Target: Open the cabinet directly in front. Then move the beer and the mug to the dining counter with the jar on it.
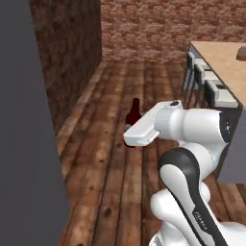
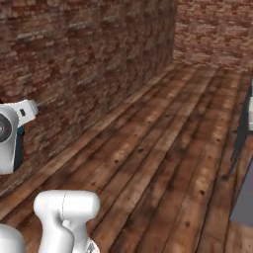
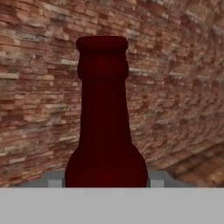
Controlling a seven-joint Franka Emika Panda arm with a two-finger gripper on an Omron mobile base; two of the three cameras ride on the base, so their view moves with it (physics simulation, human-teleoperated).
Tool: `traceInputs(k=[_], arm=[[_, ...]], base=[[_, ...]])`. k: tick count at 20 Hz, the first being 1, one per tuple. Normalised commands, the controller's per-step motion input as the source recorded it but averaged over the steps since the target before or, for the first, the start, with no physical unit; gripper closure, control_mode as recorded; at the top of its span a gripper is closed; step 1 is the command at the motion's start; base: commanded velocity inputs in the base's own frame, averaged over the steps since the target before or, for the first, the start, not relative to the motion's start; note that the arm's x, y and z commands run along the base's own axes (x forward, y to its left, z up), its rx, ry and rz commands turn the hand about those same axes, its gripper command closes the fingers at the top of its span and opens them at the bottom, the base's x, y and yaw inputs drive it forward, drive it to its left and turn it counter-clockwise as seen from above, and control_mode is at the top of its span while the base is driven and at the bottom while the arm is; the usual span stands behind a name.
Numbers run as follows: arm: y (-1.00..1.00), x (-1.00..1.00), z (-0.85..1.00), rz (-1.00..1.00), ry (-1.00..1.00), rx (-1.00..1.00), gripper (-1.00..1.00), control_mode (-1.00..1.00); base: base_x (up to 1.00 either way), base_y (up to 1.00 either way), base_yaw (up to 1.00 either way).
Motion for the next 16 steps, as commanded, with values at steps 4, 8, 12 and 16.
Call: traceInputs(k=[4,8,12,16], arm=[[0.0,0.0,0.0,0.0,0.0,0.0,1.0,1.0],[0.0,0.0,0.0,0.0,0.0,0.0,1.0,1.0],[0.0,0.0,0.0,0.0,0.0,0.0,1.0,1.0],[0.0,0.0,0.0,0.0,0.0,0.0,1.0,1.0]], base=[[-0.26,-0.06,-0.91],[-0.14,-0.24,-0.76],[0.3,0.0,-0.05],[0.98,0.0,-0.02]])
